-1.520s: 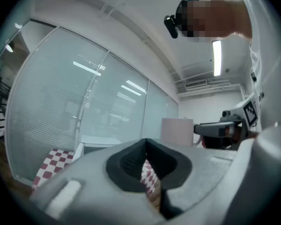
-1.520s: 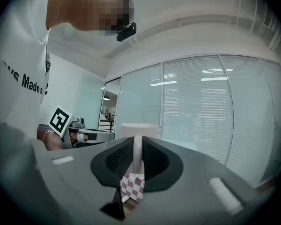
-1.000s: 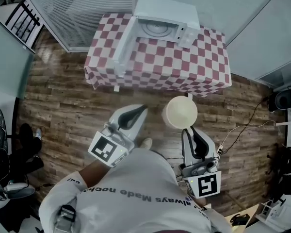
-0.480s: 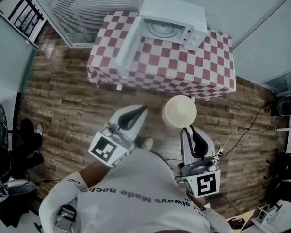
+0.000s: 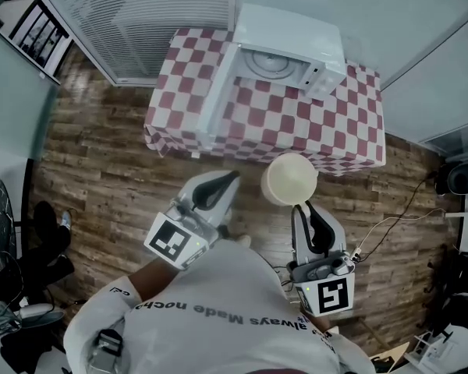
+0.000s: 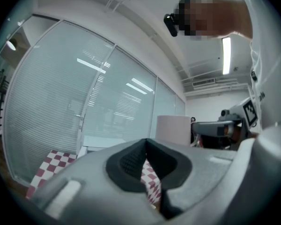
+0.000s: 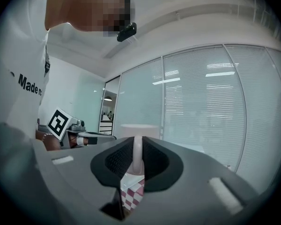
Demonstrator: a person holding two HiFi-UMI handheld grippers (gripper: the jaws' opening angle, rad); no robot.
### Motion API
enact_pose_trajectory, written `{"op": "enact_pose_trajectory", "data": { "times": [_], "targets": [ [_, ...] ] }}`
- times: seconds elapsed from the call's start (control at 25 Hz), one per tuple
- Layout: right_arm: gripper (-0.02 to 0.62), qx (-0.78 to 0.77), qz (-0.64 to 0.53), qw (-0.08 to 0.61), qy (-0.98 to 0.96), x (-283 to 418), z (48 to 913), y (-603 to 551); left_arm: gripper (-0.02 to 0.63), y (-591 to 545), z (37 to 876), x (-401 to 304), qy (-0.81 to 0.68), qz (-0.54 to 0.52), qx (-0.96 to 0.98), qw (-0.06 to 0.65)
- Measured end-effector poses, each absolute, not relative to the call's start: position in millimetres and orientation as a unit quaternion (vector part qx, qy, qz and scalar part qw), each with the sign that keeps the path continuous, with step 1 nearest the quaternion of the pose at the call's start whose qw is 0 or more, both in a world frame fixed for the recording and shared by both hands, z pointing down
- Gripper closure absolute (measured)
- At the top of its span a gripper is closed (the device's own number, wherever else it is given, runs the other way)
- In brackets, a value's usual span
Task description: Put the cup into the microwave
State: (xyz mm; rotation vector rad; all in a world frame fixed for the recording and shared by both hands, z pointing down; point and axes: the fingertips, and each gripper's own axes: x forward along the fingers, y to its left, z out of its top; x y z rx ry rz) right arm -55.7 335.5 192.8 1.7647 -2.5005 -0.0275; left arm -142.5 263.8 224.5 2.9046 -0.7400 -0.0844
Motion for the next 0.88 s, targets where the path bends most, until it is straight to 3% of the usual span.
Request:
{"op": "enact_pose_trajectory", "data": {
  "times": [0.48, 0.88],
  "targets": [
    [0.548, 0.586, -0.008, 0.046, -0.809, -64, 196, 256, 0.603, 184, 230, -159, -0.244, -0.025, 0.967, 0.072],
    [0.549, 0.573, -0.006, 0.045, -0.818, -35, 204, 206, 0.603, 138, 235, -127, -0.252, -0.029, 0.964, 0.072]
  ]
}}
